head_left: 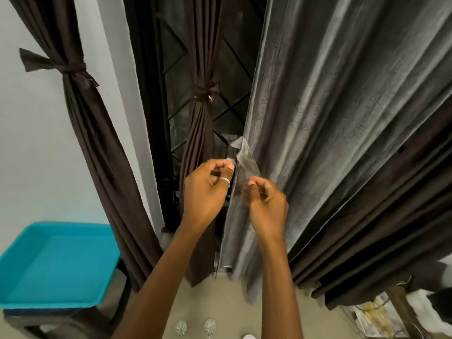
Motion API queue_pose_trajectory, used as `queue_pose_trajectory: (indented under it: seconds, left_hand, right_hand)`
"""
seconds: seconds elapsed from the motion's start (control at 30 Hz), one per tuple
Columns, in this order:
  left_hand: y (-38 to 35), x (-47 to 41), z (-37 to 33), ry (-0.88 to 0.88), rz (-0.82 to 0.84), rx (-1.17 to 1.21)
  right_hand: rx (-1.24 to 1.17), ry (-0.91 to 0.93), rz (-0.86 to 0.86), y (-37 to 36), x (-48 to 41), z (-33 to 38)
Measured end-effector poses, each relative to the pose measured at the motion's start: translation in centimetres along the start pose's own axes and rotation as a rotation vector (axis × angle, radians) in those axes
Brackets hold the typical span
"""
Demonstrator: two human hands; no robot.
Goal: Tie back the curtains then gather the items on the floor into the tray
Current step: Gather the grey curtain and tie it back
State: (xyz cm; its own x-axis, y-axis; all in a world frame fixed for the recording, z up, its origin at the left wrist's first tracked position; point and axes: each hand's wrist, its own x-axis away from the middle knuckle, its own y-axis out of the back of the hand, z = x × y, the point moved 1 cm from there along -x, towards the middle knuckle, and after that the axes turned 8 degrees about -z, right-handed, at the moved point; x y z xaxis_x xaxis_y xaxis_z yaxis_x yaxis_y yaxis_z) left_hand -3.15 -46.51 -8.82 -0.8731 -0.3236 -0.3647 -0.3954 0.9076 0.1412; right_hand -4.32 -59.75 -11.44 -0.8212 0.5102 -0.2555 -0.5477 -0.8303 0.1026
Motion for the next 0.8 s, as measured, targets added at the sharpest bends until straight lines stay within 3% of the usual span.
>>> queue_pose_trajectory:
  seconds: [0.43, 0.67, 0.8]
  left_hand:
    - [-0.8, -3.1, 4.0, 0.138, 0.087, 0.101]
    - [-0.6, -4.4, 6.7, 0.224, 0.077, 0.142]
    - [-0.6, -4.6, 6.8, 0.239, 0.108, 0.161]
  right_hand:
    - [0.201, 0.022, 0.0, -3.4, -1.9, -0.1]
    - [0.403, 0.189, -0.014, -7.4, -8.2, 2.7]
    - [0.524, 0.121, 0.023, -8.7, -11.0, 2.5]
